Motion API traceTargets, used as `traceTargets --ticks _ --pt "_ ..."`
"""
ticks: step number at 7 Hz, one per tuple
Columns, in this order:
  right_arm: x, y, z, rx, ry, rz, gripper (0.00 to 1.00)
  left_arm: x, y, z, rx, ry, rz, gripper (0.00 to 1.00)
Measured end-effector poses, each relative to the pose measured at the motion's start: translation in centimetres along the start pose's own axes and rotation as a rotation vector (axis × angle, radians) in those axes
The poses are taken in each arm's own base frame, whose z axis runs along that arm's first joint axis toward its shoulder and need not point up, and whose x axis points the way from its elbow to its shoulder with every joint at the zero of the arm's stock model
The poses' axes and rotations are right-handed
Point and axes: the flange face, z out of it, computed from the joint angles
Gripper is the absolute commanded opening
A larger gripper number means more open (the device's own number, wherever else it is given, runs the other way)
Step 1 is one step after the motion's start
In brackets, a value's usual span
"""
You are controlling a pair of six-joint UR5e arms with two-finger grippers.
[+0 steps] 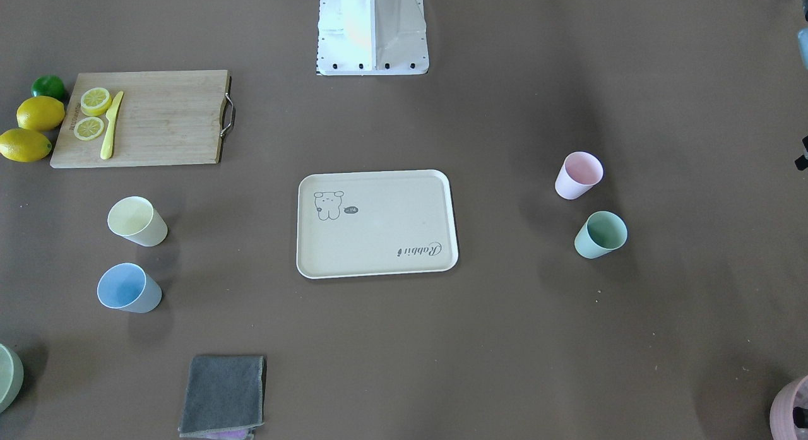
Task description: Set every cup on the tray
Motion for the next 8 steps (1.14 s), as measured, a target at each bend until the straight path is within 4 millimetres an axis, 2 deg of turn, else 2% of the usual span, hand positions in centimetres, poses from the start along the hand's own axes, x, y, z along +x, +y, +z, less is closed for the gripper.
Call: traceTargets --ticks 4,5,7,8 --pt "-0.3 0.0 -0.3 0.007 -0.001 -0.007 1.00 0.6 -0.6 -1.0 0.026 0.001 0.019 0.98" --pt "-0.8 -0.2 -0.8 0.019 0.000 -0.019 1.00 1.1 -1.7 -2.2 0.070 -0.002 0.046 0.98" --pt "-2.8 -1.0 -3.3 0.107 0.008 -0.096 1.00 2.8 -5.3 -5.4 0.221 -0.028 0.142 0.98" --pt "-3.4 -1.5 -4.4 0.168 0.012 -0.140 1.00 3.9 -7.0 -6.8 0.273 -0.033 0.120 0.98"
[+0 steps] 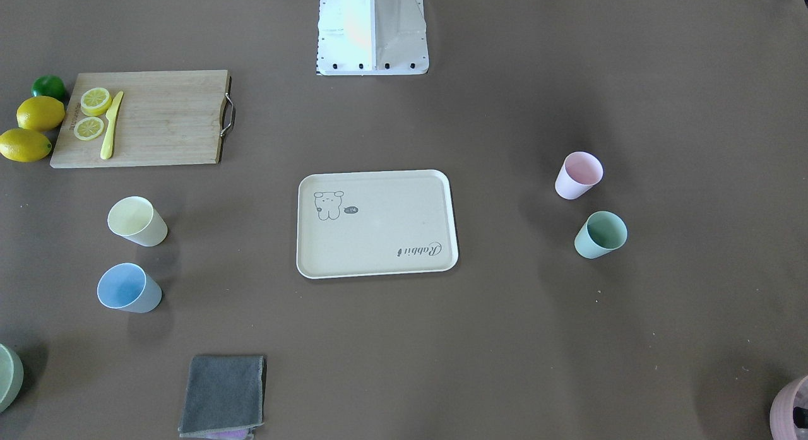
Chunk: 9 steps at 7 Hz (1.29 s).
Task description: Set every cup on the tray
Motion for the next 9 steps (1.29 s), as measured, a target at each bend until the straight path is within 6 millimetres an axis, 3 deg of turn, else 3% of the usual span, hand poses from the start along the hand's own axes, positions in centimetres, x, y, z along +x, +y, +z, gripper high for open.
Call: traceTargets --ticks 2,4,6,8,9 --pt "-0.1 -0.2 -0.5 0.051 0.003 -0.026 1.00 0.3 -2.9 0.8 0.022 0.011 -0.097 0.98" --pt "-0.6 -0.4 -0.3 0.056 -0.002 -0.003 1.00 1.5 -4.5 1.1 0.040 0.031 -0.086 0.98" --pt "-5.6 -2.9 1.8 0.029 -0.026 0.096 1.00 7.3 -6.4 4.4 0.016 0.098 -0.030 0.98" --pt "-11.9 -5.6 4.3 -0.003 -0.046 0.155 1.00 13.2 -6.5 8.4 -0.052 0.154 -0.099 0.98" --pt "-13.7 -6.3 5.0 -0.010 -0.045 0.167 1.00 15.9 -6.1 10.4 -0.085 0.167 -0.111 0.98"
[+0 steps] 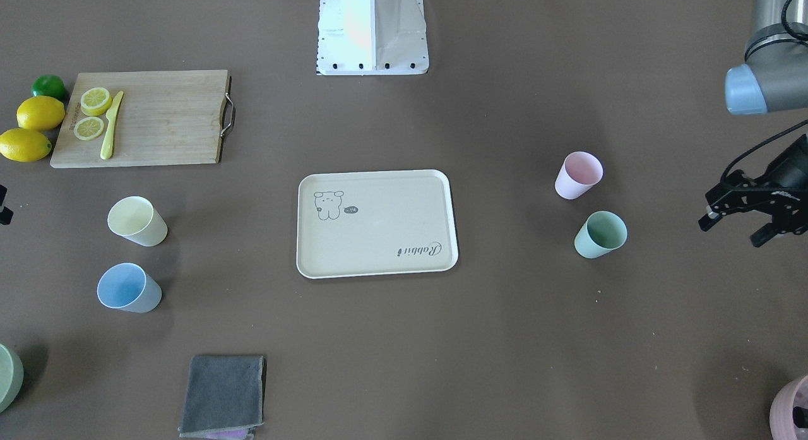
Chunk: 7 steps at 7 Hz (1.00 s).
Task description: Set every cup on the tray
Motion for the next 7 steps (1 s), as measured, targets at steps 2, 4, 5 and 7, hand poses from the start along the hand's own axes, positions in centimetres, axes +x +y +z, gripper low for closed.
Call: traceTargets --ticks 2,4,5,7 --pt "-1.7 0.0 1.0 -0.008 0.008 -0.004 1.00 5.3 1.3 5.8 -0.029 -0.032 -0.009 0.86" --pt "-2.0 0.1 1.2 -0.010 0.010 -0.005 1.00 7.4 2.9 8.6 -0.055 -0.046 0.001 0.50" --pt "-2.0 0.1 1.2 -0.009 0.010 -0.006 1.00 7.2 3.5 9.1 -0.066 -0.052 0.004 0.42" --pt "-2.1 0.0 1.2 -0.009 0.010 -0.006 1.00 6.3 4.9 9.4 -0.082 -0.063 0.000 0.00"
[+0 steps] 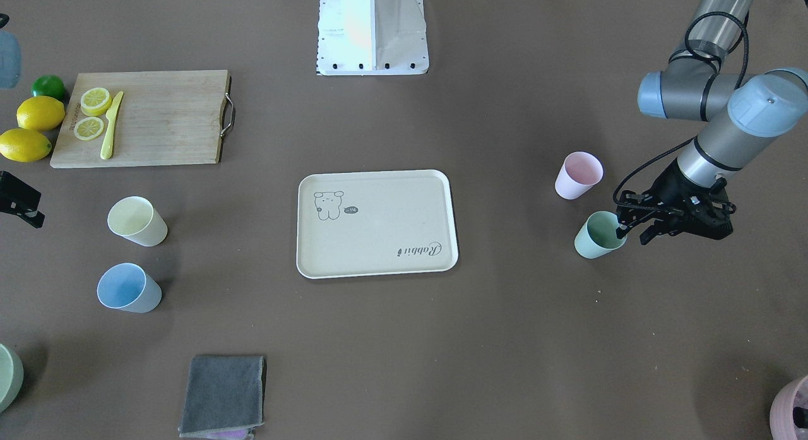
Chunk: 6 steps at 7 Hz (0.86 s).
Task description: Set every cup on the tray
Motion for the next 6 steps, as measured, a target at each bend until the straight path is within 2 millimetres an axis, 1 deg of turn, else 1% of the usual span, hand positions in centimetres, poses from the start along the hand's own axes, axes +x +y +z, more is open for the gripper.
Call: traceTargets --ticks 1,4,5,6 --pt "0.0 0.0 0.0 0.001 0.000 0.000 1.00 -0.1 0.4 -0.2 0.001 0.001 0.002 0.00" --pt "0.0 0.0 0.0 0.002 0.001 0.000 1.00 1.4 0.3 -1.3 0.016 0.026 0.023 0.00" --pt "0.0 0.0 0.0 0.001 0.001 0.000 1.00 2.1 0.1 -1.6 0.020 0.035 0.028 0.00" --pt "0.0 0.0 0.0 0.000 0.002 0.001 1.00 3.4 -0.3 -2.5 0.024 0.044 0.028 0.00"
